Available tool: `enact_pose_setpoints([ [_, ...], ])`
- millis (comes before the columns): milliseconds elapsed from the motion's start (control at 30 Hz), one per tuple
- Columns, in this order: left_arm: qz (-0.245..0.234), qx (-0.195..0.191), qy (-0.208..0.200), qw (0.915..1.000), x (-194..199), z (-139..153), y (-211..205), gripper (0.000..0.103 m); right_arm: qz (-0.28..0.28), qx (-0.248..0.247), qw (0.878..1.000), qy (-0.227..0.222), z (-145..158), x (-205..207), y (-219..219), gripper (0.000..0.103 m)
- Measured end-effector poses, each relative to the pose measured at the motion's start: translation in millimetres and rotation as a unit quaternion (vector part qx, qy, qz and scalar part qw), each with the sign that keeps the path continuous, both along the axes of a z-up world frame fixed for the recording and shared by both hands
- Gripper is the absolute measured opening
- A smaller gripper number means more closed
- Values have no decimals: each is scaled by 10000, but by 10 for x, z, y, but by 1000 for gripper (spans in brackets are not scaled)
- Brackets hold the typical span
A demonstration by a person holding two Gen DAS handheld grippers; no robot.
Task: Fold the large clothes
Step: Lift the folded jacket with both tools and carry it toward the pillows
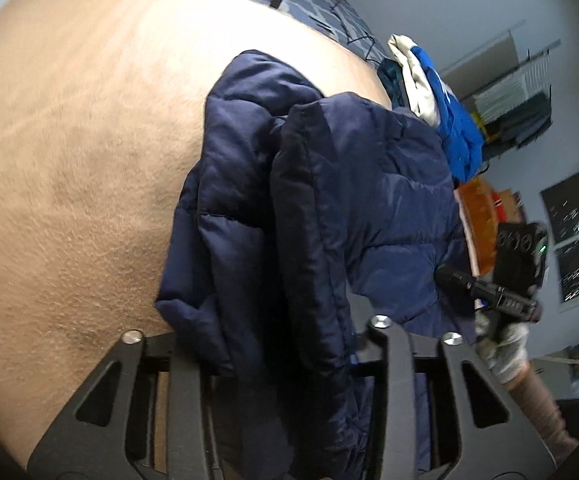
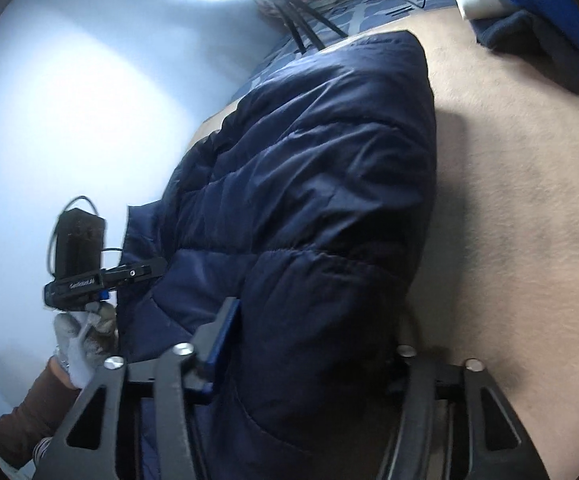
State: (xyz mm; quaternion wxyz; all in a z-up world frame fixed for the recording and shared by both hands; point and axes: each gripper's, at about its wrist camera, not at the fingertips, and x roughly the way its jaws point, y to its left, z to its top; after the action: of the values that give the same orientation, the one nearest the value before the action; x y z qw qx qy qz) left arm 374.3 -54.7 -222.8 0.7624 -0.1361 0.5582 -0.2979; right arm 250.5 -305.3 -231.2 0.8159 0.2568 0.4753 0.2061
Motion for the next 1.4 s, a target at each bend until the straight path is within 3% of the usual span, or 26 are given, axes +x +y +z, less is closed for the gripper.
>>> enact_pose_setpoints([
  [200,-74,394,-433,9983,-168,212,-140,21,-11,-903,9959,-56,321,-52,295,29],
  [433,-209,615,-832,9944,-446,426,-243,17,122,-2060,9781,-270,611,-219,664,23],
  [667,-399,767,-1234,9886,-693,654,-529,16,-37,-2721,9615,-384,844,-464,648,21],
  [1033,-906,593,-1544,9821,-662,1072,-1230,16,-521,-3160,9452,-642,1342,-731,85,19],
  [1400,-1303,332,-2046,9696,-74,1396,-2355,16,-1186,-3449,9278,-783,1735,-347,-934,19],
])
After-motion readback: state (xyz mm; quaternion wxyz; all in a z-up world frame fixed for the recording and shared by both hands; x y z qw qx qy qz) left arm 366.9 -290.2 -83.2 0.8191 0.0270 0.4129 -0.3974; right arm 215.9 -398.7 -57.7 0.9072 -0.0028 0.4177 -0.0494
